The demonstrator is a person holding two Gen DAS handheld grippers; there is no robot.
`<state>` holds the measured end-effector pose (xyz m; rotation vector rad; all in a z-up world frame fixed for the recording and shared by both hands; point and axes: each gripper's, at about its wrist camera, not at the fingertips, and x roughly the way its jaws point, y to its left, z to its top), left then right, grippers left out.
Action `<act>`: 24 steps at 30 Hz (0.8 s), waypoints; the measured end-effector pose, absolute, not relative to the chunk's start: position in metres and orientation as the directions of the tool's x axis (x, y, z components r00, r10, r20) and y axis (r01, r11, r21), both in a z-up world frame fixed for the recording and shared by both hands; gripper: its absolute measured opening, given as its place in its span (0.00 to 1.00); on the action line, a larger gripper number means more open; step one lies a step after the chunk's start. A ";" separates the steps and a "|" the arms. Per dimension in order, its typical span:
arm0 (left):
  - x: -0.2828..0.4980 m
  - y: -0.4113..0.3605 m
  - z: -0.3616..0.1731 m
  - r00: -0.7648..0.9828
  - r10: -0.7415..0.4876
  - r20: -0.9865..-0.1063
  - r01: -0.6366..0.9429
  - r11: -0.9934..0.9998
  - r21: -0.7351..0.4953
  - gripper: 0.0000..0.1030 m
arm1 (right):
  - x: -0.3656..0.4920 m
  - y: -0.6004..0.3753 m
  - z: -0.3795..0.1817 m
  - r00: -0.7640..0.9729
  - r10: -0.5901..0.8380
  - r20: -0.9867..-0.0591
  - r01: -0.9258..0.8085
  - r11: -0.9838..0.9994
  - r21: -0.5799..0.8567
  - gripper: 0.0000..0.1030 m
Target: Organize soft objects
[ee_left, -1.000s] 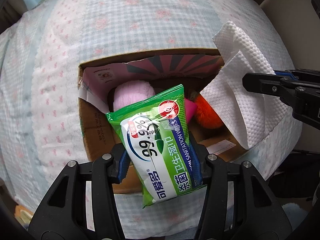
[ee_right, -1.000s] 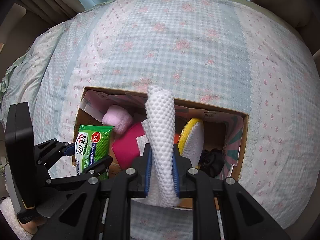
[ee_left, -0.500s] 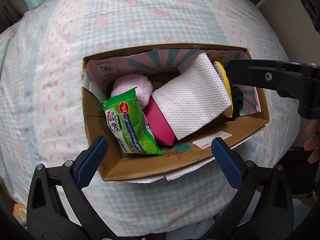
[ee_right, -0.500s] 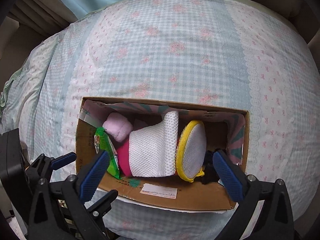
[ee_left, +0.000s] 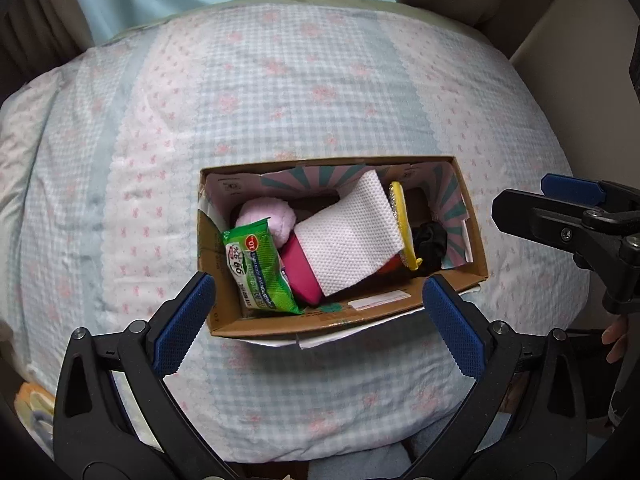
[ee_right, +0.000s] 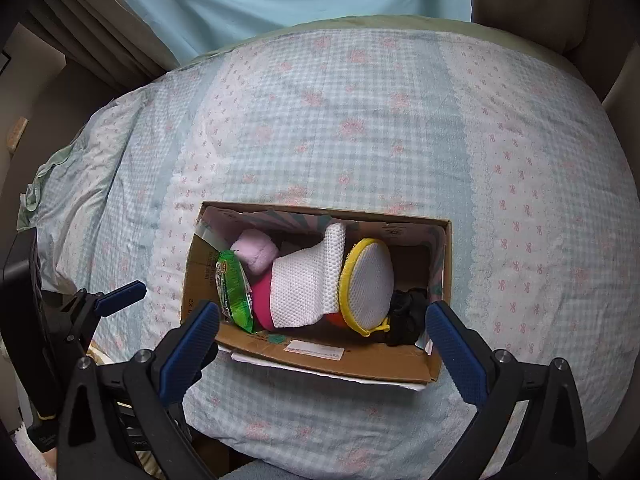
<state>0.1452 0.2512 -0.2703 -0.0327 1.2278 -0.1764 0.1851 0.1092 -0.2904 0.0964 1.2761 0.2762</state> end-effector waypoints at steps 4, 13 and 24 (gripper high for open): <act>0.131 0.232 -0.212 0.420 -0.152 -0.895 0.087 0.988 -0.127 1.00 | 0.163 0.081 -0.239 0.351 0.245 -0.904 -0.166 0.966 0.198 1.00; 0.100 0.164 -0.076 0.659 -0.151 -0.736 0.105 0.988 -0.109 1.00 | 0.109 -0.005 -0.107 0.626 0.135 -0.768 -0.115 0.990 0.080 1.00; 0.055 0.101 -0.005 0.797 -0.151 -0.584 0.127 0.988 -0.082 1.00 | 0.052 -0.077 -0.033 0.794 0.002 -0.608 -0.011 1.000 -0.011 1.00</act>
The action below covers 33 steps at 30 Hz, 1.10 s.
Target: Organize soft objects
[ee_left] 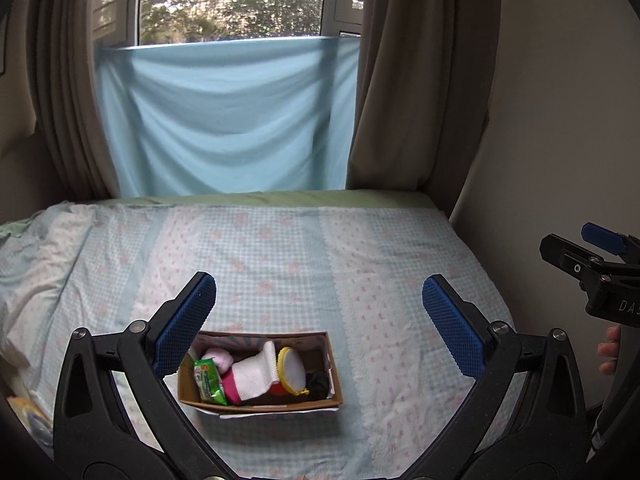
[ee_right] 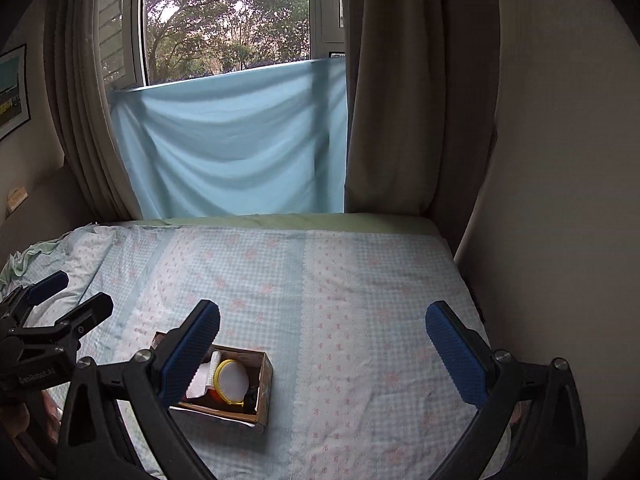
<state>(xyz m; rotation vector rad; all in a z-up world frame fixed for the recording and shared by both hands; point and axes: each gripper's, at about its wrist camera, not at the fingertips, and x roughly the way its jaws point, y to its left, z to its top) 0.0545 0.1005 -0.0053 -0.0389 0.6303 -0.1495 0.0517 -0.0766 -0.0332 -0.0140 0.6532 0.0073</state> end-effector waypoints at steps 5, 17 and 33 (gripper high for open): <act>0.034 0.091 -0.001 0.821 -0.116 -0.559 0.100 0.993 -0.058 1.00 | 0.039 -0.084 -0.036 0.803 -0.016 -0.596 0.011 1.000 -0.012 1.00; 0.012 0.086 0.005 0.846 -0.085 -0.527 0.080 0.996 -0.032 1.00 | 0.022 -0.090 -0.039 0.817 -0.012 -0.577 0.017 1.000 0.003 1.00; 0.007 0.081 0.003 0.846 -0.087 -0.526 0.085 0.996 -0.028 1.00 | 0.017 -0.092 -0.040 0.820 -0.022 -0.572 0.027 1.000 0.001 1.00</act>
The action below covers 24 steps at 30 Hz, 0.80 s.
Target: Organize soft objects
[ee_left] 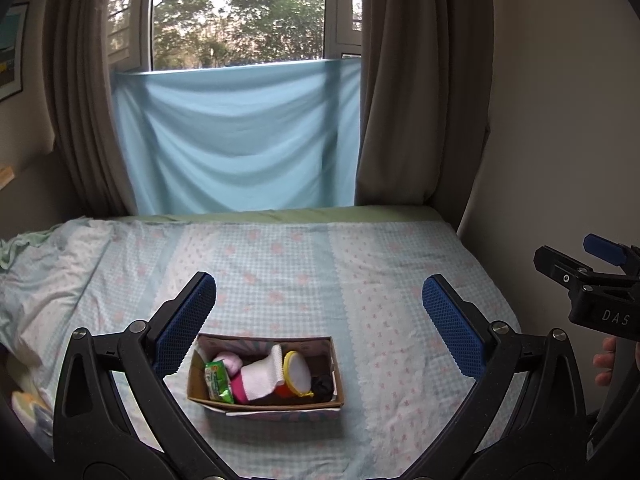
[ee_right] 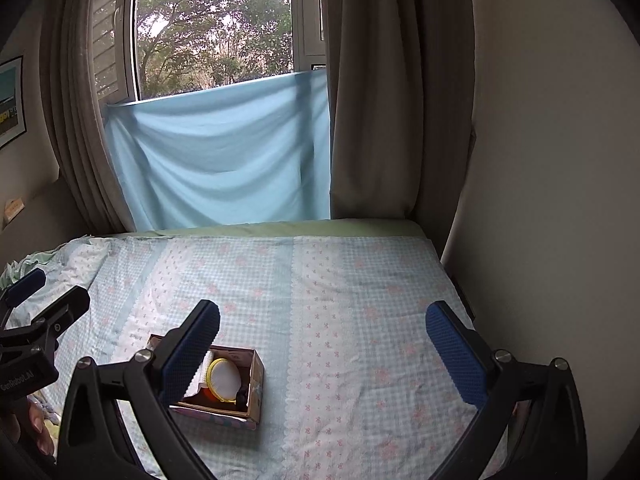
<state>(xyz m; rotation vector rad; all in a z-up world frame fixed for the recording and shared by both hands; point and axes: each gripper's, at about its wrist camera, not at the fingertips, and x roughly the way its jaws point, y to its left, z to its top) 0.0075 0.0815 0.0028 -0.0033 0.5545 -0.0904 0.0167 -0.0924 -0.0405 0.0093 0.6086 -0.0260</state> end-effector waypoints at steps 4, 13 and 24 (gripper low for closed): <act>0.008 0.079 0.002 0.846 -0.087 -0.527 0.087 0.996 -0.025 1.00 | 0.017 -0.093 -0.042 0.818 -0.023 -0.575 0.031 1.000 0.004 1.00; 0.011 0.078 0.003 0.848 -0.089 -0.522 0.092 0.996 -0.020 1.00 | 0.019 -0.094 -0.040 0.820 -0.027 -0.572 0.033 0.999 0.000 1.00; 0.016 0.083 0.000 0.840 -0.118 -0.529 0.114 0.993 -0.040 1.00 | 0.024 -0.093 -0.039 0.824 -0.038 -0.566 0.039 0.999 -0.010 1.00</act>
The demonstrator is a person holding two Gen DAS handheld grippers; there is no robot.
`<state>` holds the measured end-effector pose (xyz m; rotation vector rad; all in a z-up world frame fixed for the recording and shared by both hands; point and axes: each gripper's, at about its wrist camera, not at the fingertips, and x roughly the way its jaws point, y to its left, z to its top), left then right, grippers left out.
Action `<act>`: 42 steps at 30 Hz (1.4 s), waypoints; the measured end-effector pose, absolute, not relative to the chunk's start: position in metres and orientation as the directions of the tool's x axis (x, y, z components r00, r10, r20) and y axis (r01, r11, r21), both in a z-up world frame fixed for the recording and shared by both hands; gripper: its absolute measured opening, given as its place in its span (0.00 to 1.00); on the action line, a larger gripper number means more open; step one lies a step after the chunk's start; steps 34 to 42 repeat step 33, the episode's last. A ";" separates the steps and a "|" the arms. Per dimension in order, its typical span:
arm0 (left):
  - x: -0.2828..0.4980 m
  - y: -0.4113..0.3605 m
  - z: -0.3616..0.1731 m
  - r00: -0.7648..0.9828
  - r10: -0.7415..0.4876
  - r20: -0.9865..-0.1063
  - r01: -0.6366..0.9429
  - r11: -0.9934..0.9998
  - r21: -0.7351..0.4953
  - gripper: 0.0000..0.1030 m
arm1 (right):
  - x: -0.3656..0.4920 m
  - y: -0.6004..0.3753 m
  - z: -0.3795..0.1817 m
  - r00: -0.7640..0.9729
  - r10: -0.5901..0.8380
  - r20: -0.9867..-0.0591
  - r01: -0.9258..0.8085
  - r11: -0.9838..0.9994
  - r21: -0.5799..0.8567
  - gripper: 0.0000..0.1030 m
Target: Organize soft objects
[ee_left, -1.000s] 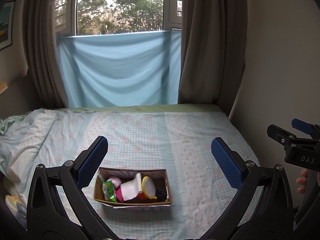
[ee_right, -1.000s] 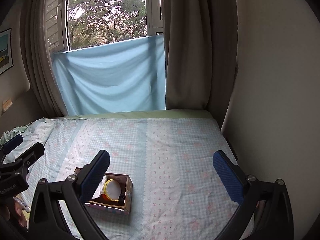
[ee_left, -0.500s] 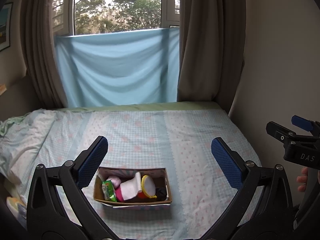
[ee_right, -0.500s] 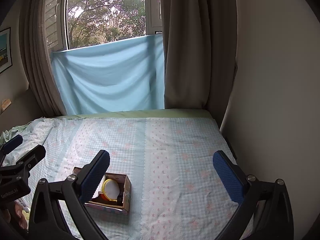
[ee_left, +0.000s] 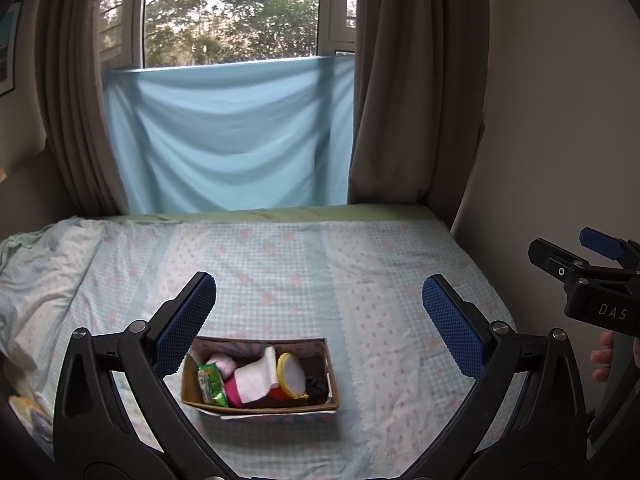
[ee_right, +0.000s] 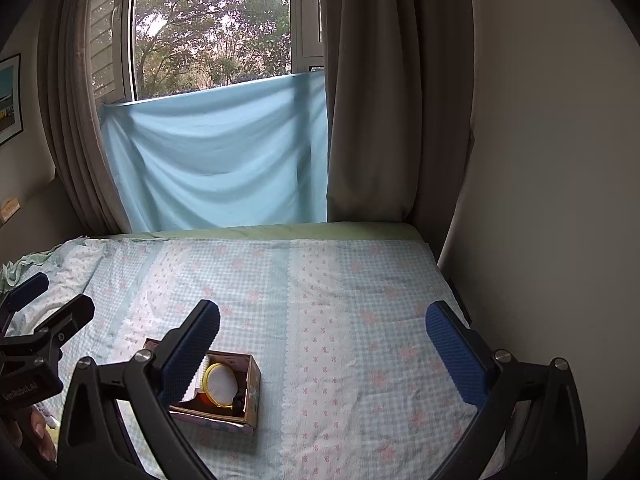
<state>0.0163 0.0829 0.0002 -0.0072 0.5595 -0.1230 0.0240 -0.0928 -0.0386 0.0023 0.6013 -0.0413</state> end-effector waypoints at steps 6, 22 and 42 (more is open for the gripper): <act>0.019 0.086 0.002 0.844 -0.120 -0.523 0.120 0.992 -0.035 1.00 | 0.028 -0.090 -0.039 0.824 -0.041 -0.566 0.042 0.999 -0.011 1.00; 0.024 0.092 0.005 0.864 -0.114 -0.491 0.121 0.992 -0.017 1.00 | 0.030 -0.087 -0.038 0.825 -0.046 -0.564 0.045 0.999 -0.016 1.00; 0.030 0.105 0.007 0.884 -0.078 -0.462 0.100 0.995 0.024 1.00 | 0.035 -0.074 -0.038 0.819 -0.066 -0.570 0.073 0.997 -0.011 1.00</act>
